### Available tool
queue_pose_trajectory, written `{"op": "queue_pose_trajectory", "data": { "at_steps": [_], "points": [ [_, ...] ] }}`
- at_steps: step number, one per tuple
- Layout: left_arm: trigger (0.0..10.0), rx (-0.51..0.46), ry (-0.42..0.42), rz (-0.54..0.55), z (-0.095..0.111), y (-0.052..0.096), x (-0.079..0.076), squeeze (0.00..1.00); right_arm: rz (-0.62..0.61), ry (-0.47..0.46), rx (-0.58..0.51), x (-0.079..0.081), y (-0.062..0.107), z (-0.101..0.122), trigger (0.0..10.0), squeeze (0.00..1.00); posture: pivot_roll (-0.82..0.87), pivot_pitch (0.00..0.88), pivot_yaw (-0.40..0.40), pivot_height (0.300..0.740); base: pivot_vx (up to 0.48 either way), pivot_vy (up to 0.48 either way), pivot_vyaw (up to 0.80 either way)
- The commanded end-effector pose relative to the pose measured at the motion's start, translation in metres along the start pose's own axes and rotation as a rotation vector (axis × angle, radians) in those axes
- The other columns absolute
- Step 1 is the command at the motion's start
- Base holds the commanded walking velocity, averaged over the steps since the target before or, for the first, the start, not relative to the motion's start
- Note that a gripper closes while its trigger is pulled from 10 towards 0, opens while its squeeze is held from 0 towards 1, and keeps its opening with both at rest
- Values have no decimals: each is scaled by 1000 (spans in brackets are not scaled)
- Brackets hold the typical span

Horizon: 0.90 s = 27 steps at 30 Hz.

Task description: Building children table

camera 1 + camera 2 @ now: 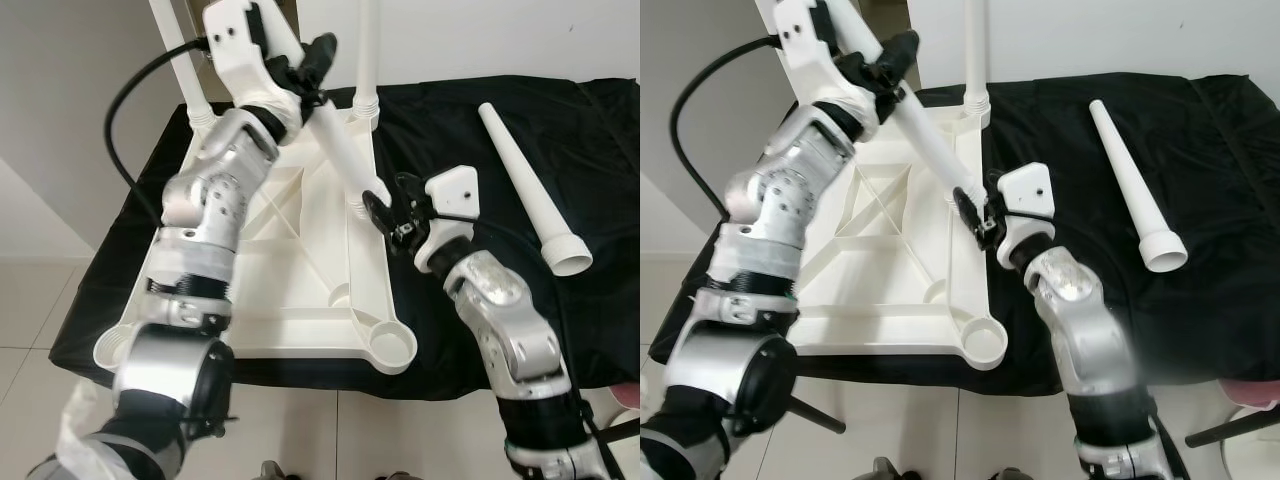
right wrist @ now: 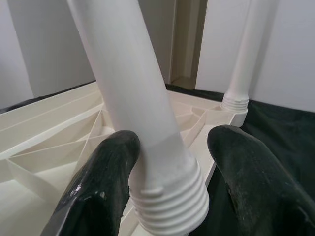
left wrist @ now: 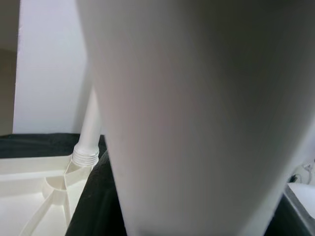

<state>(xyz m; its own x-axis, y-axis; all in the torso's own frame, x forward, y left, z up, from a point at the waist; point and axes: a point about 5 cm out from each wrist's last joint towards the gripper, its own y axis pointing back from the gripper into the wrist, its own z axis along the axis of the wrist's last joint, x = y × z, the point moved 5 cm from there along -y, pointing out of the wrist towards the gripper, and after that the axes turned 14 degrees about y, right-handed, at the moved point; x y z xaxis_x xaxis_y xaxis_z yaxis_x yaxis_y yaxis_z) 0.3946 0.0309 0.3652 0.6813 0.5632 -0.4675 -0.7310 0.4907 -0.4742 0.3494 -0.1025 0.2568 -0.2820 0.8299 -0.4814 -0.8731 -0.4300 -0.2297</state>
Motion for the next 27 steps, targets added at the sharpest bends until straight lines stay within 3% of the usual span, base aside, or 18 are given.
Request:
{"op": "queue_pose_trajectory", "data": {
  "at_steps": [1, 4, 7, 11, 14, 27],
  "points": [
    [10000, -24, -32, -26, 5, 1, -6, 0, 18, 5, 15, 2, -3, -1, 10000, 0, -69, 140, 102, 740, 0, 0, 0],
    [10000, -20, -52, -45, 2, 2, -11, 0, 31, 11, 20, 3, -5, -2, 10000, 0, -64, 140, 99, 740, 0, 0, 0],
    [10000, -8, -100, -98, -6, 2, -29, 0, 96, 53, 48, 8, -11, -6, 10000, 0, -63, 158, 96, 740, 0, 0, 0],
    [10000, -6, -110, -111, -7, 1, -34, 0, 115, 62, 54, 10, -12, -7, 10000, 0, -57, 161, 92, 740, 0, 0, 0],
    [10000, -5, -109, -137, -10, 1, -45, 0, 159, 125, 64, 14, -19, -9, 10000, 0, -56, 163, 94, 740, 0, 0, 0],
    [10000, -1, -112, -171, -20, 5, -61, 0, 185, 241, 47, 21, -37, -9, 10000, 0, -36, 108, 85, 740, 0, 0, 0]
  ]
}}
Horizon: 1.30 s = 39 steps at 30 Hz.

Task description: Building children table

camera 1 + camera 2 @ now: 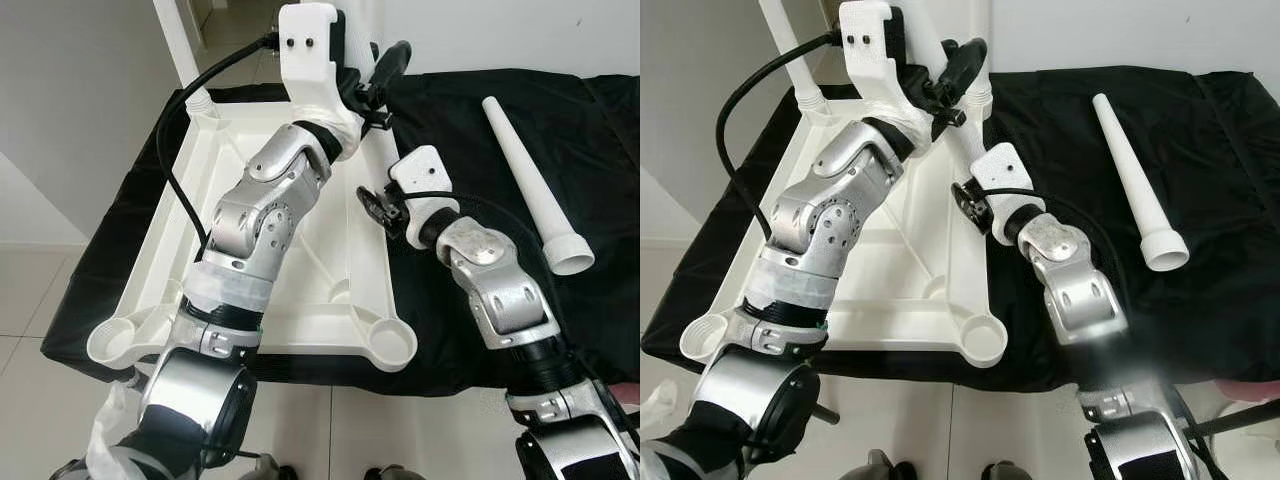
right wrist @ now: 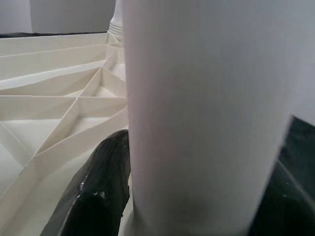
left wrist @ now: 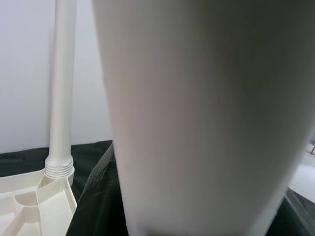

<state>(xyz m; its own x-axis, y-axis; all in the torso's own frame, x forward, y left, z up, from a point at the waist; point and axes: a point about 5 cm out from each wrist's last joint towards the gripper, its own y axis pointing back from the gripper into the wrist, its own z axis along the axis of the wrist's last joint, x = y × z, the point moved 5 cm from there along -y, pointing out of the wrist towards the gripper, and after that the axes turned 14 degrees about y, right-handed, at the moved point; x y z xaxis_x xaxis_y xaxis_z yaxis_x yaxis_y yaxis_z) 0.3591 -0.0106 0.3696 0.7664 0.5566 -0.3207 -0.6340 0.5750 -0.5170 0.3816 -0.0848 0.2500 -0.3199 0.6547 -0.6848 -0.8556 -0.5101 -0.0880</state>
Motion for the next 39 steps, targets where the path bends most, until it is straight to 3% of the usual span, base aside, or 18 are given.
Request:
{"op": "queue_pose_trajectory", "data": {
  "at_steps": [1, 15, 16, 17, 20, 21, 24, 25, 26, 27, 29, 30, 31, 32, 33, 39],
  "points": [
    [10000, -15, -10, -38, 3, 0, -12, 0, 32, 30, -28, 10, -5, 7, 10000, 0, -36, 108, 85, 740, 0, 0, 0],
    [10000, -8, -12, -53, 1, -1, -18, 0, 21, 108, -52, 8, -10, 9, 10000, 0, -35, 100, 91, 740, 0, 0, 0],
    [10000, -8, -13, -51, 1, -1, -18, 0, 20, 107, -56, 7, -11, 9, 9216, 0, -36, 97, 91, 740, 0, 0, 0],
    [10000, -8, -12, -51, 1, -1, -18, 0, 18, 106, -57, 7, -11, 9, 5922, 0, -34, 98, 91, 740, 0, 0, 0],
    [10000, -8, -11, -51, 1, -1, -18, 0, 15, 106, -58, 6, -12, 9, 5922, 0, -34, 98, 91, 740, 0, 0, 0],
    [10000, -7, -12, -53, 1, -1, -19, 0, 7, 100, -59, 5, -13, 9, 4275, 0, -33, 97, 92, 740, 0, 0, 0],
    [10000, -7, -12, -55, 0, -1, -19, 0, 1, 97, -61, 4, -13, 9, 4275, 0, -33, 97, 92, 740, 0, 0, 0],
    [10000, -5, -12, -55, 0, -1, -20, 0, -12, 88, -64, 2, -13, 10, 0, 0, -32, 96, 92, 740, 0, 0, 0],
    [10000, -4, -13, -56, 0, -1, -20, 0, -26, 79, -64, 0, -13, 10, 0, 0, -31, 96, 93, 740, 0, 0, 0],
    [10000, -3, -13, -54, -1, -1, -19, 0, -35, 70, -62, -1, -13, 9, 706, 0, -31, 96, 93, 740, 0, 0, 0],
    [10000, -3, -14, -54, -1, -1, -19, 0, -40, 64, -60, -2, -13, 9, 706, 0, -31, 96, 93, 740, 0, 0, 0],
    [10000, -2, -14, -54, -1, -1, -19, 0, -47, 60, -58, -2, -13, 8, 2235, 0, -30, 96, 93, 740, 0, 0, 0],
    [10000, -2, -15, -54, -1, -1, -19, 0, -55, 57, -55, -3, -13, 8, 8980, 0, -30, 96, 93, 740, 0, 0, 0],
    [10000, -2, -15, -54, -1, -1, -19, 0, -55, 57, -55, -3, -13, 8, 8980, 0, -30, 96, 93, 740, 0, 0, 0],
    [10000, -1, -16, -54, -1, -1, -19, 0, -62, 56, -51, -4, -13, 7, 10000, 0, -30, 100, 95, 740, 0, 0, 0],
    [10000, -1, -18, -58, 0, -1, -19, 0, -74, 51, -44, -5, -13, 6, 10000, 0, -30, 98, 97, 740, 0, 0, 0]
  ]
}}
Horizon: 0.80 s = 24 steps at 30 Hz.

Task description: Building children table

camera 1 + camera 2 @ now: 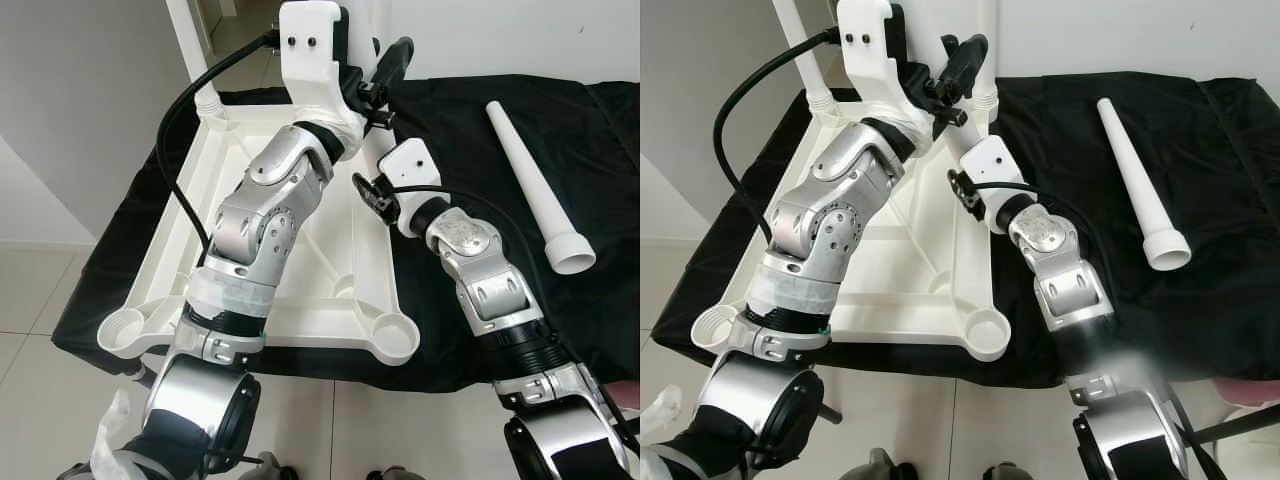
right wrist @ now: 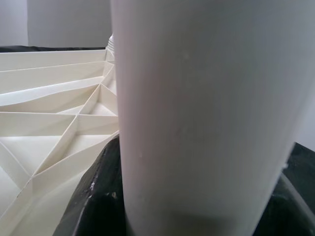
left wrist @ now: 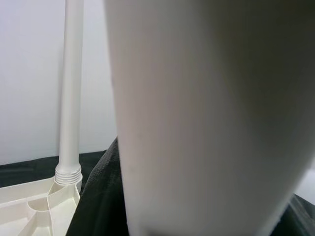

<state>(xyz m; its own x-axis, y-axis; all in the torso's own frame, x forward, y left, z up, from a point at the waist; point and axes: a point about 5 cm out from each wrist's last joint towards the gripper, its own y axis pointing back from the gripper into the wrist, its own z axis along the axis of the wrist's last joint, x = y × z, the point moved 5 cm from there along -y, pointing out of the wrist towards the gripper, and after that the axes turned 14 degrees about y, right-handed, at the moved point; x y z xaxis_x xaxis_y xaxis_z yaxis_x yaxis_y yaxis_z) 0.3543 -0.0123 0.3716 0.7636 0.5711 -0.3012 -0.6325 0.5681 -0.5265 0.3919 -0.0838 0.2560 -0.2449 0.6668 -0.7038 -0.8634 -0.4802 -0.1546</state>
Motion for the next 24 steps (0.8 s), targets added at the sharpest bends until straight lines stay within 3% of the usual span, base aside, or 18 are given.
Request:
{"op": "queue_pose_trajectory", "data": {
  "at_steps": [1, 3, 4, 9, 10, 12, 17, 24],
  "points": [
    [10000, 10, 7, -57, -1, -2, -14, 0, -5, 12, -17, 2, -3, 5, 10000, 0, -30, 98, 97, 740, 0, 0, 0],
    [10000, 10, 12, -63, -1, -2, -15, 0, -6, 13, -14, 2, -3, 5, 10000, 0, -30, 98, 97, 740, 0, 0, 0],
    [10000, 10, 16, -73, -1, -1, -16, 1000, -8, 3, -7, 2, -4, 4, 10000, 0, -31, 99, 99, 740, 0, 0, 0],
    [10000, 7, 32, -89, -1, -1, -18, 1000, -12, -12, 4, 3, -4, 2, 10000, 0, -29, 102, 98, 740, 0, 0, 0],
    [10000, 4, 40, -109, 1, 0, -21, 0, -23, -44, 18, 3, -3, -1, 10000, 0, -29, 107, 96, 740, 0, 0, 0],
    [10000, 4, 40, -109, 1, 0, -21, 0, -23, -44, 18, 3, -3, -1, 10000, 0, -29, 107, 96, 740, 0, 0, 0],
    [10000, -2, 55, -185, 6, 6, -32, 0, -71, -158, 65, 6, 0, -9, 10000, 0, -28, 107, 98, 740, 0, 0, 0],
    [10000, 7, 27, -172, 5, 9, -27, 0, -125, -227, 92, 1, 0, -13, 10000, 0, -34, 108, 101, 740, 0, 0, 0]
  ]
}}
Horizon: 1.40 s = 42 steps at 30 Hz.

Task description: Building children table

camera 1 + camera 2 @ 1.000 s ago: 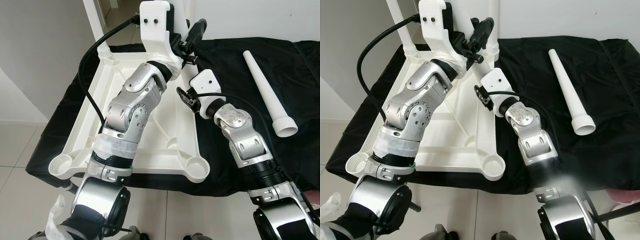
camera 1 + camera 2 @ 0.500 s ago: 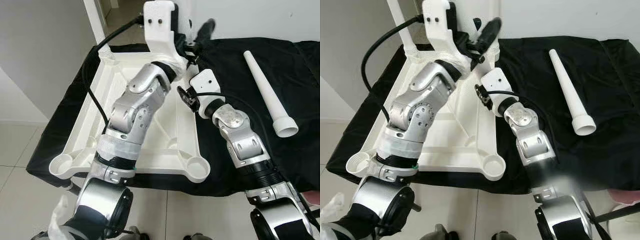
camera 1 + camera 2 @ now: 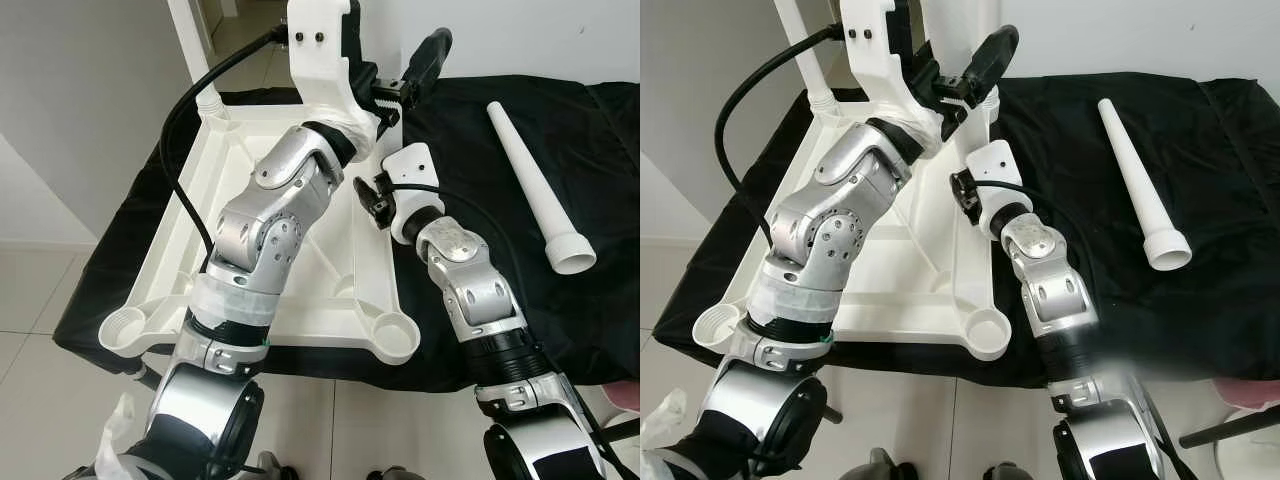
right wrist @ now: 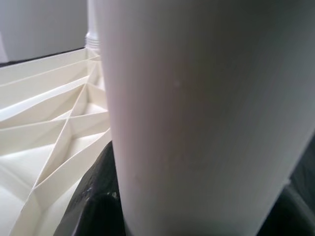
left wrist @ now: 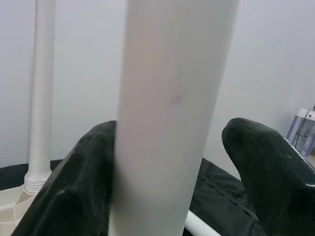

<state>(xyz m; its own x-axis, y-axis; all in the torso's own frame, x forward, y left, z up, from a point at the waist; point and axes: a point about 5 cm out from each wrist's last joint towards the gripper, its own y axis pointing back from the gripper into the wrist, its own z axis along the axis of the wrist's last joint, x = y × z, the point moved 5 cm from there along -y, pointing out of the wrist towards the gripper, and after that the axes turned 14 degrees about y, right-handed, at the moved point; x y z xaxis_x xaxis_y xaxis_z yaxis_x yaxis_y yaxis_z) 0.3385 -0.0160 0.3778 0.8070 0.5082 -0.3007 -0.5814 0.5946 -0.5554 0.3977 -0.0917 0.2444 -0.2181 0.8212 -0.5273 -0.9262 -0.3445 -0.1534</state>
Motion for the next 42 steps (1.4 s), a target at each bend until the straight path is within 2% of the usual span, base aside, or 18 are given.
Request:
{"op": "queue_pose_trajectory", "data": {
  "at_steps": [1, 12, 13, 14, 16, 20, 27, 28, 30, 33, 42],
  "points": [
    [10000, 19, -19, -102, 0, 5, -9, 0, -31, -49, 10, -3, -1, 0, 10000, 0, -35, 109, 100, 740, 0, 0, 0],
    [10000, 13, -40, -63, 4, 16, 1, 0, -150, -151, 36, -17, 3, -6, 10000, 0, -33, 91, 86, 740, 0, 0, 0],
    [10000, 10, -46, -56, 5, 18, 3, 0, -166, -165, 35, -19, 4, -7, 0, 0, -31, 88, 83, 740, 0, 0, 0],
    [10000, 10, -59, -38, 5, 23, 8, 0, -203, -197, 40, -22, 6, -8, 9843, 0, -29, 81, 81, 740, 0, 0, 0],
    [10000, 11, -65, -29, 5, 26, 11, 0, -222, -212, 44, -23, 7, -8, 9843, 0, -29, 81, 81, 740, 0, 0, 0],
    [10000, 66, -49, 12, -8, 47, 24, 0, -277, -271, 39, -24, 16, -10, 10000, 0, -33, 75, 80, 740, 0, 0, 0],
    [10000, 119, -52, 18, -24, 65, 25, 0, -316, -294, 27, -28, 27, -12, 10000, 0, -33, 68, 68, 740, 0, 0, 0],
    [10000, 134, -54, 26, -29, 69, 25, 0, -322, -295, 23, -29, 29, -12, 10000, 0, -34, 65, 68, 740, 0, 0, 0],
    [10000, 134, -54, 26, -29, 69, 25, 0, -322, -295, 23, -29, 29, -12, 10000, 0, -34, 65, 68, 740, 0, 0, 0],
    [10000, 158, -86, 65, -43, 83, 29, 0, -350, -291, 6, -33, 37, -13, 10000, 0, -32, 61, 66, 740, 0, 0, 0],
    [10000, 187, -146, 139, -53, 101, 40, 0, -398, -242, 0, -29, 52, -17, 10000, 0, -33, 57, 68, 740, 0, 0, 0]
  ]
}}
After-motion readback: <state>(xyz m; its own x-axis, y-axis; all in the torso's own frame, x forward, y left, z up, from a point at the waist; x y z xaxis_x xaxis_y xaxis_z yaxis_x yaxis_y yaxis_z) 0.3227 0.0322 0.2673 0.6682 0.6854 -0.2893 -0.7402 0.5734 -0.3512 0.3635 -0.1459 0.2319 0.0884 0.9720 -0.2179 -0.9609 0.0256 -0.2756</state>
